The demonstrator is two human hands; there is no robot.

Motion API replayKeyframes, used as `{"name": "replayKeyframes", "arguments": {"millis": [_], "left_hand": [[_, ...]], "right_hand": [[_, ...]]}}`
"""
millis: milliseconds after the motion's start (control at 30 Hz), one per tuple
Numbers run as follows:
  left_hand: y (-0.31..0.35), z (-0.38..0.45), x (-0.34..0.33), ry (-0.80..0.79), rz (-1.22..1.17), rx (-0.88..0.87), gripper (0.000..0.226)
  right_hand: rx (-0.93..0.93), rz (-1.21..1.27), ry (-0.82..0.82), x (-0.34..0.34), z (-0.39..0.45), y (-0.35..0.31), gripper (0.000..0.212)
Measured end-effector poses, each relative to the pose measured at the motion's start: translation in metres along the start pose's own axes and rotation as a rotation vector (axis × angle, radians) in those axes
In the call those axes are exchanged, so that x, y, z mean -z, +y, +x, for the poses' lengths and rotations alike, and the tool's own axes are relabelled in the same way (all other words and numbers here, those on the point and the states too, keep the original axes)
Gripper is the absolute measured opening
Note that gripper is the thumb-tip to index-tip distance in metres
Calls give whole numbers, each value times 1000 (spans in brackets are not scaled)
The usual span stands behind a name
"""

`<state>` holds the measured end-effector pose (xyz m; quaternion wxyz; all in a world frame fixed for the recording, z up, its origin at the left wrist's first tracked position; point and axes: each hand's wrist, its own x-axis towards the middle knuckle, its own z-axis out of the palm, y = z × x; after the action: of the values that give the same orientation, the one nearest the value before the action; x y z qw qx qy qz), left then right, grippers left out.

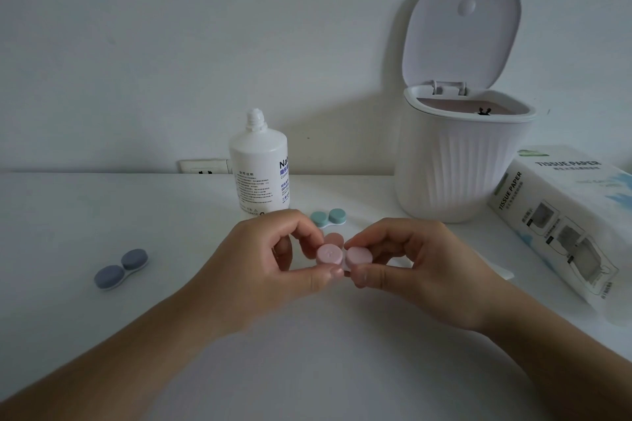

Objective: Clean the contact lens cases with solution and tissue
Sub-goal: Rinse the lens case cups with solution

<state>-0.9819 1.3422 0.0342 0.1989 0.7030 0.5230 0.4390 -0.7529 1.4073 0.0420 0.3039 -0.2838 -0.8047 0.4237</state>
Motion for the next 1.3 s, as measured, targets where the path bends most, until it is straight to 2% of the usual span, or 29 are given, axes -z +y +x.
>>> {"name": "replayKeyframes", "arguments": {"millis": [100, 133, 233, 300, 433, 533, 633, 700, 800, 900, 1067, 1200, 1300], "left_hand": [[3, 0, 1, -61, 6, -49, 15], [4, 0, 1, -81, 7, -62, 17], [3, -1, 1, -104, -12, -14, 42], [1, -1, -1, -87, -31, 9, 45], [-2, -1, -3, -53, -16, 6, 31], [-1, -1, -3, -102, -16, -7, 23], [-1, -1, -3, -155, -109, 21, 47], [-1, -1, -4, -133, -95, 31, 52], [1, -1, -5, -88, -83, 25, 33], [1, 0, -4, -113, -49, -31, 15], [-2, 0, 1, -189, -59, -39, 5], [-3, -1, 3, -285, -61, -21, 13], [-2, -1, 0, -212, -23, -28, 28]], "right_hand": [[-7, -4, -2, 0, 0, -1, 19], [-8, 0, -2, 0, 0, -1, 20], [-12, 22, 6, 0, -1, -2, 19], [-12, 23, -1, 0, -1, -2, 18], [-6, -5, -8, 0, -1, -3, 18], [-9, -3, -1, 0, -1, -3, 18], [-17, 7, 2, 0, -1, -2, 19], [-9, -2, 3, 0, -1, -3, 19], [-1, -5, 2, 0, -1, -3, 18], [2, -17, 2, 0, -1, -2, 18], [-2, -5, 2, 0, -1, -2, 19], [12, -31, -14, 1, -1, -2, 21], [7, 0, 2, 1, -1, -3, 23]]}}
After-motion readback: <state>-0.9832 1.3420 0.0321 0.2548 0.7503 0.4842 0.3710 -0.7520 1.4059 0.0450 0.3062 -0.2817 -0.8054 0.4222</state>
